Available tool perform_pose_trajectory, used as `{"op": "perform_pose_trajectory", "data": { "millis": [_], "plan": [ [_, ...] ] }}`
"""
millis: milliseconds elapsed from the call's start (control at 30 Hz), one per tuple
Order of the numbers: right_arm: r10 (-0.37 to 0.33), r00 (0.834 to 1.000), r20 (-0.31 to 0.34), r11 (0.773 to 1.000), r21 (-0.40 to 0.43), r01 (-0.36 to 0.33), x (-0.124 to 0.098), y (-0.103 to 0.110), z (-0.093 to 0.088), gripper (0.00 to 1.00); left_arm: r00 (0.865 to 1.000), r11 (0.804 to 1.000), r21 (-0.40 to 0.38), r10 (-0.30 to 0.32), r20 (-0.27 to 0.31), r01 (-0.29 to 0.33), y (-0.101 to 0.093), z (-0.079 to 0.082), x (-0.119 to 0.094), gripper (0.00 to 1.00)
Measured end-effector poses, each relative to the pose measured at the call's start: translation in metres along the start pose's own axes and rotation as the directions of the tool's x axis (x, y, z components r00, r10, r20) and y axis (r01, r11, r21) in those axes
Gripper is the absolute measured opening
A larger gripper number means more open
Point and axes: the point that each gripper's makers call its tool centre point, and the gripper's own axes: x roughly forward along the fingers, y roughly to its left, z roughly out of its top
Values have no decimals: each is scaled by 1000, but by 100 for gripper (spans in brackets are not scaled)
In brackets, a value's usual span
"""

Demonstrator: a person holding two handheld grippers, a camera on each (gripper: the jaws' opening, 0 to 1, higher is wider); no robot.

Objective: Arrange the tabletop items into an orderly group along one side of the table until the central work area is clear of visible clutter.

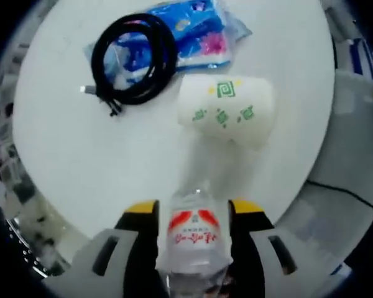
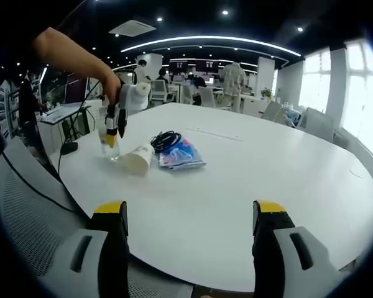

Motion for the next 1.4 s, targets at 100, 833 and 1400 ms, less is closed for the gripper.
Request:
{"op": "perform_pose_trajectory", "data": {
  "millis": [100,833,1400],
  "plan": [
    [0,1000,3,1000,0,0,0,0,0,82,998,999,-32,-18,55,20,-3,5,-7,46],
    [13,1000,0,1000,-10,-13,0,4,0,82,919,982,-170,-6,394,79,0,15,-50,66],
    [17,1000,9,1000,-9,-17,-1,4,1,82,821,983,-175,60,568,49,6,2,-62,87]
  ]
}}
